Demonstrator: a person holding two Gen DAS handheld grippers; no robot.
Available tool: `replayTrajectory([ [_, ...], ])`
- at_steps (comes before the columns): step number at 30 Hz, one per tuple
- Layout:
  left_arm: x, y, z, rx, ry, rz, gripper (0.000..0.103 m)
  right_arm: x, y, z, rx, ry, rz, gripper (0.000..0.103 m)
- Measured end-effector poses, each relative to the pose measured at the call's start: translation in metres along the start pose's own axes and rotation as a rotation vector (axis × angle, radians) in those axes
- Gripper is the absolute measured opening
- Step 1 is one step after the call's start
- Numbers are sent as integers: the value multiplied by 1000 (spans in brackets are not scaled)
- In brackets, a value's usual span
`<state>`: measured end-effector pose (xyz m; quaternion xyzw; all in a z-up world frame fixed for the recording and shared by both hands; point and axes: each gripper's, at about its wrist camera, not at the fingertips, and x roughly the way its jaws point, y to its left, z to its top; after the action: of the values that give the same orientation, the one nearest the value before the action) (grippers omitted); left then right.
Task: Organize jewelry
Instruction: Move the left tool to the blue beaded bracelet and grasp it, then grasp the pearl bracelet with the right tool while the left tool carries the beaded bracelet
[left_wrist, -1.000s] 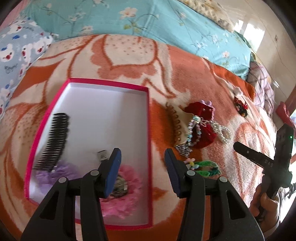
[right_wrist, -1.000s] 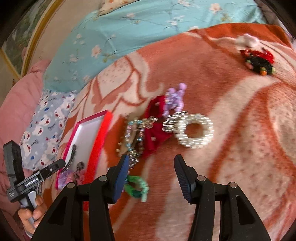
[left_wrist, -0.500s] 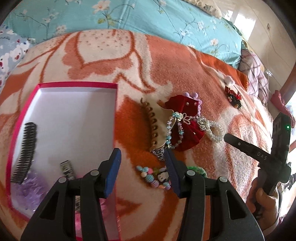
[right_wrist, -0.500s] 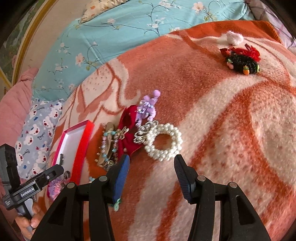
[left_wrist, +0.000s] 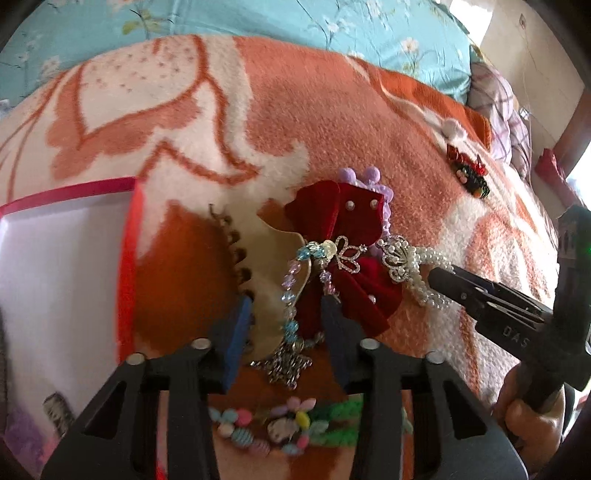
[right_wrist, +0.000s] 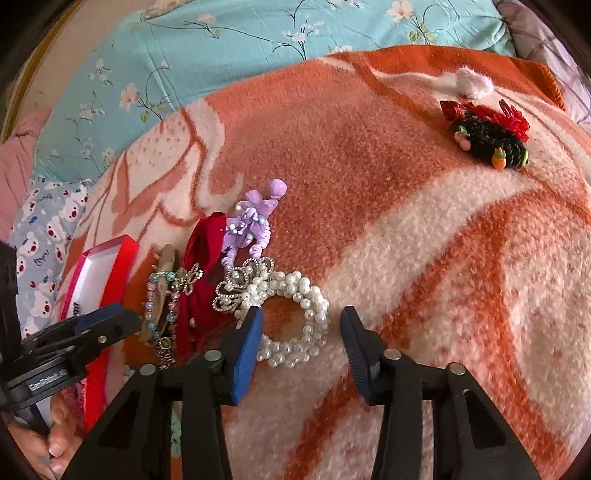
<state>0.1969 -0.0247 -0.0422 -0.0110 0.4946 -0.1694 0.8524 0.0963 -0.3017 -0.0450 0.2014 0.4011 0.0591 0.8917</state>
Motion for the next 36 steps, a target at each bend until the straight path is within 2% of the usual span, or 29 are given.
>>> replayTrajectory([
  [2, 3, -3, 1, 17, -13, 16, 29, 3, 1, 1, -4, 1, -8, 33],
  [5, 5, -5, 3, 20, -9, -9, 11, 5, 1, 3, -7, -1, -8, 27],
  [6, 7, -6, 4, 22, -3, -20, 6, 5, 0, 2, -8, -2, -9, 22],
  [7, 7, -7, 4, 28, -5, -19, 6, 6, 0, 3, -7, -1, -10, 14],
  [10, 5, -11, 1, 49, -13, -13, 6, 4, -2, 3, 4, -11, 1, 13],
  [17, -25, -7, -5, 32, -67, -41, 6, -19, 5, 5, 6, -64, 50, 12],
  [25, -71, 6, -10, -8, -148, -47, 6, -48, 30, 7, -28, -104, 109, 12],
  [36, -126, 53, -23, -89, -239, -13, 6, -68, 83, 9, -105, -129, 197, 12],
])
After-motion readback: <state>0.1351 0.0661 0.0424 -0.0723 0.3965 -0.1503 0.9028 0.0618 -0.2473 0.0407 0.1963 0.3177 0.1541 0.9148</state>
